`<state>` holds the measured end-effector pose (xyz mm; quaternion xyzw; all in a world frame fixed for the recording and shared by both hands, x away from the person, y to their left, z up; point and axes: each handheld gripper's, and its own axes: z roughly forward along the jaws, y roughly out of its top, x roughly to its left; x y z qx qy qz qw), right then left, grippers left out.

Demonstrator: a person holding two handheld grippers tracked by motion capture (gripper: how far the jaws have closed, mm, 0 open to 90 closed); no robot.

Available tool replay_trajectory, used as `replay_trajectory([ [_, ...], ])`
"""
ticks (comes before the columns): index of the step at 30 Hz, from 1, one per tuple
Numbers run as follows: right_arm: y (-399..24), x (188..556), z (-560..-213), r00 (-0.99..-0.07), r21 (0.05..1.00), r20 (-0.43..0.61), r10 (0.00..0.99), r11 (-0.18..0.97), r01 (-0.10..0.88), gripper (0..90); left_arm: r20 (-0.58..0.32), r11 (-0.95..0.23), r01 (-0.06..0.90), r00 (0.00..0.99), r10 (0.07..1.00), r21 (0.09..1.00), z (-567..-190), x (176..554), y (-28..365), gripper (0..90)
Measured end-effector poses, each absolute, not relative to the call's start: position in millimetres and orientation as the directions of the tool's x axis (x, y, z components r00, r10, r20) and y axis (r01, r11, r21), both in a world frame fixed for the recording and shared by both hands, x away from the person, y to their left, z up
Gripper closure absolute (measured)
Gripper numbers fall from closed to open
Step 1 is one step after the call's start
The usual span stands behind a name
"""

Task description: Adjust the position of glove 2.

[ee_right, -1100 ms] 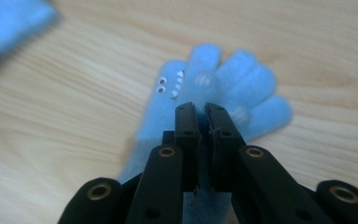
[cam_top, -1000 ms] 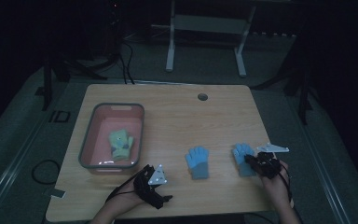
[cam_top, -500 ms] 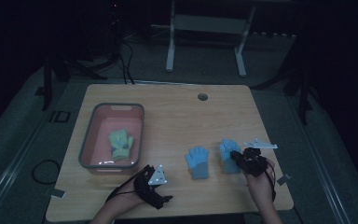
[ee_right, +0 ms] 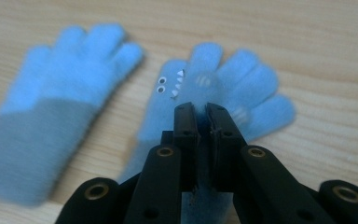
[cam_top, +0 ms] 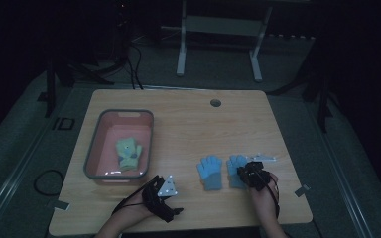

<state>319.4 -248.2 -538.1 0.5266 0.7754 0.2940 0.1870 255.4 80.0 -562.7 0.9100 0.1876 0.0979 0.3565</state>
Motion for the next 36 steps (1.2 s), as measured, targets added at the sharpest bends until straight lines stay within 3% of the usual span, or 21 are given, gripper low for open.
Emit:
replay_trajectory([
  [6,-249.0,321.3,-542.7,-0.394,0.645,0.025,0.919,0.286,0.709,78.4,0.047,-0.677,0.269,0.911,0.409,0.685,-563.0,255.0,79.2,9.0],
  [12,-255.8,324.1,-537.3,-0.449,0.648,0.029,0.893,0.325,0.689,61.1,0.046,-0.677,0.268,0.912,0.408,0.685,-562.7,254.7,79.3,9.0],
  [15,-263.7,327.6,-532.7,-0.487,0.640,0.018,0.873,0.364,0.676,57.4,0.047,-0.678,0.265,0.913,0.405,0.686,-562.5,254.6,79.2,9.0],
  [18,-269.7,330.1,-528.7,-0.511,0.644,0.015,0.859,0.383,0.663,56.7,0.045,-0.676,0.269,0.912,0.408,0.686,-562.7,254.8,79.1,9.0],
  [19,-273.4,332.6,-525.3,-0.538,0.645,0.026,0.843,0.396,0.653,60.8,0.044,-0.675,0.269,0.912,0.408,0.687,-562.4,254.8,79.0,9.0],
  [22,-276.4,337.8,-520.2,-0.654,0.644,0.021,0.756,0.490,0.587,62.9,0.045,-0.677,0.268,0.912,0.408,0.686,-562.7,254.7,79.1,9.0],
  [25,-277.7,341.8,-520.3,-0.713,0.623,0.019,0.701,0.549,0.557,62.0,0.046,-0.677,0.268,0.912,0.408,0.686,-562.3,254.5,78.6,9.0],
  [36,-278.8,344.6,-542.1,-0.731,0.619,0.000,0.682,0.575,0.536,62.2,0.047,-0.678,0.267,0.912,0.407,0.684,-562.5,254.4,78.7,9.0],
])
